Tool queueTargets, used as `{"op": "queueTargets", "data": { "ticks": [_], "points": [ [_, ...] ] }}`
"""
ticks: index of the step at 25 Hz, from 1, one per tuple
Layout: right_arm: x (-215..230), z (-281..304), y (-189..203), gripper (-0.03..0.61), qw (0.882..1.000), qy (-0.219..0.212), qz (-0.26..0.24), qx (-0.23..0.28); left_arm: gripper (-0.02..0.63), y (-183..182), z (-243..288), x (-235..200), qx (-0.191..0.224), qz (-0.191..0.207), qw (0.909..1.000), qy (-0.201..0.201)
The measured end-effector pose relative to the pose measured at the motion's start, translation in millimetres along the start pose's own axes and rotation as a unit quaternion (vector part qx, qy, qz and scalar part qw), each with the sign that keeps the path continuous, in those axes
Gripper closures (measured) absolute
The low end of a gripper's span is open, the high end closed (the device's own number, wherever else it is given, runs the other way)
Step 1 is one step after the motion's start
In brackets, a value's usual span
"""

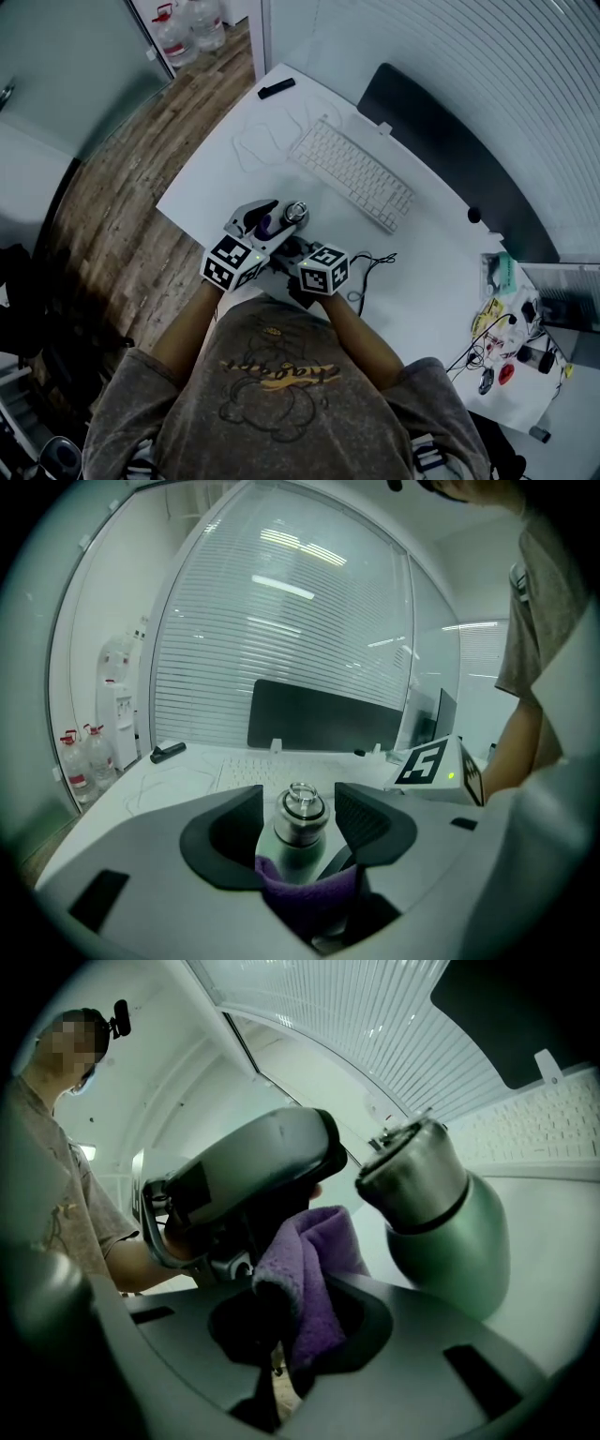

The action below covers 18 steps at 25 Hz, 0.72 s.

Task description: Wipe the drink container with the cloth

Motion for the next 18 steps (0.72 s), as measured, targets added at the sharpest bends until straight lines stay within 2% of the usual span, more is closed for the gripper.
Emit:
{"op": "queueTargets", "data": {
  "ticks": [4,9,18],
  "points": [
    [-12.8,-7.3,-5.6,0.528,0.999,0.003,-0.036,-0.009,0.368,-23.9,-20.1,0.6,0.039,-0.004,0.9991,-0.014],
    [-26.6,-22.9,-18.5,0.528,0.996,0.026,-0.084,-0.015,0.368,-54.2,-45.8,-0.9,0.082,-0.013,0.9961,-0.03],
    [-53.5,-78.3,-68.0,0.526,0.986,0.082,-0.137,0.048,0.368,-67.6,-73.8,8.8,0.101,-0.02,0.9939,-0.039]
  ]
}}
Point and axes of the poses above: the fingertips, and each gripper's own axes: z forward along the fingers, x to its right, y out of its underside, the point moved 3 cm from there along -z, backward along the fingers, and after that the axes turned 1 degree about x, right-handed, at the moved point
